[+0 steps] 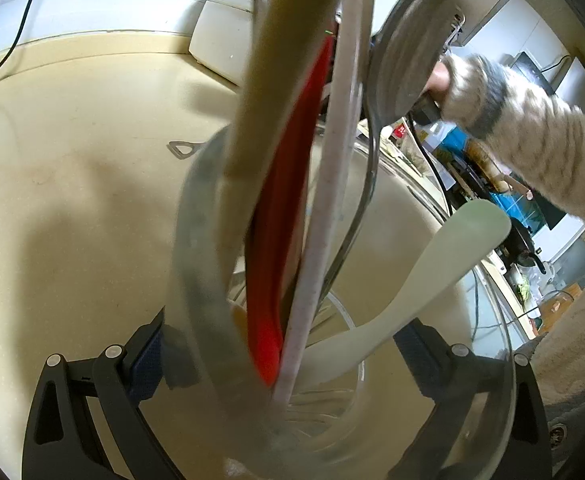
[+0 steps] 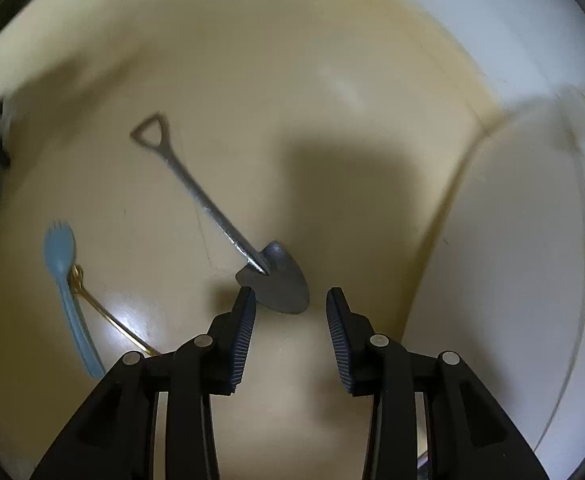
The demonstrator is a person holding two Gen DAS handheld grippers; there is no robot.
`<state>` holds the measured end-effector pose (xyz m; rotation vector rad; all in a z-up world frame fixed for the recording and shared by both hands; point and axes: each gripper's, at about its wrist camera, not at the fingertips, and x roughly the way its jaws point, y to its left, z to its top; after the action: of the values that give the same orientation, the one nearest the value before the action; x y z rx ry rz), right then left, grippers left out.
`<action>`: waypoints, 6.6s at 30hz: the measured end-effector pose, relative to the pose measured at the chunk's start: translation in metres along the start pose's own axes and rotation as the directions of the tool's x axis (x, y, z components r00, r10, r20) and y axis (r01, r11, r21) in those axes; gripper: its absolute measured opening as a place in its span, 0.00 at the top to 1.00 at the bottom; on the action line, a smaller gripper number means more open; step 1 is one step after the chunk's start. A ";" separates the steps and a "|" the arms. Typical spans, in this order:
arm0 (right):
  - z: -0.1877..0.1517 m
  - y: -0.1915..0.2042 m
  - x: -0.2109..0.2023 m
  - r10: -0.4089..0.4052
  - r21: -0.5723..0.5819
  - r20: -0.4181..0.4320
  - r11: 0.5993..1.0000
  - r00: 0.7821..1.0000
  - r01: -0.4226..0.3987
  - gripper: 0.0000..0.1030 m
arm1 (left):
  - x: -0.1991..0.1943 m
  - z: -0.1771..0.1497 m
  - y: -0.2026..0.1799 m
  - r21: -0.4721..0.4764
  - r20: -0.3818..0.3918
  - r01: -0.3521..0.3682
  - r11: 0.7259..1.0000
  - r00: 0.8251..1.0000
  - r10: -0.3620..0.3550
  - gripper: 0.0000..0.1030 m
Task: Organize utensils
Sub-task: 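Move the right tool to the silver spade-shaped spoon on the counter, then grasp the silver spade-shaped spoon by its blade with the right tool, then lift the spade spoon and lower it into the glass held by the left tool, then open the right tool to release the spade spoon into the glass, then grasp the blue plastic spork by its handle with the right tool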
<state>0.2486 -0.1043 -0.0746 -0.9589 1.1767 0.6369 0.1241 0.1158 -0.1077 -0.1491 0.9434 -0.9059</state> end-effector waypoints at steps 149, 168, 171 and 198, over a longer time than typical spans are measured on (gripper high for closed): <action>-0.056 0.098 -0.244 0.222 0.356 0.440 0.847 0.870 -0.396 0.98 | 0.000 0.002 -0.002 0.006 -0.002 -0.009 1.000 1.000 0.009 0.03; -0.015 0.107 -0.218 0.174 0.361 0.442 0.863 0.880 -0.352 0.82 | 0.001 0.002 -0.010 0.009 -0.003 -0.012 1.000 1.000 0.012 0.03; -0.042 0.080 -0.200 0.185 0.485 0.485 0.756 0.854 -0.440 0.73 | 0.001 0.002 -0.010 0.007 -0.002 -0.009 1.000 1.000 0.009 0.03; 0.019 0.136 -0.022 0.098 0.517 0.197 0.835 0.975 -0.188 0.77 | -0.006 0.000 0.008 0.006 -0.002 -0.005 1.000 1.000 0.005 0.03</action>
<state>0.1380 -0.0215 -0.0902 -0.3373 1.1961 0.4547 0.1273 0.1255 -0.1075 -0.1409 0.9430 -0.9040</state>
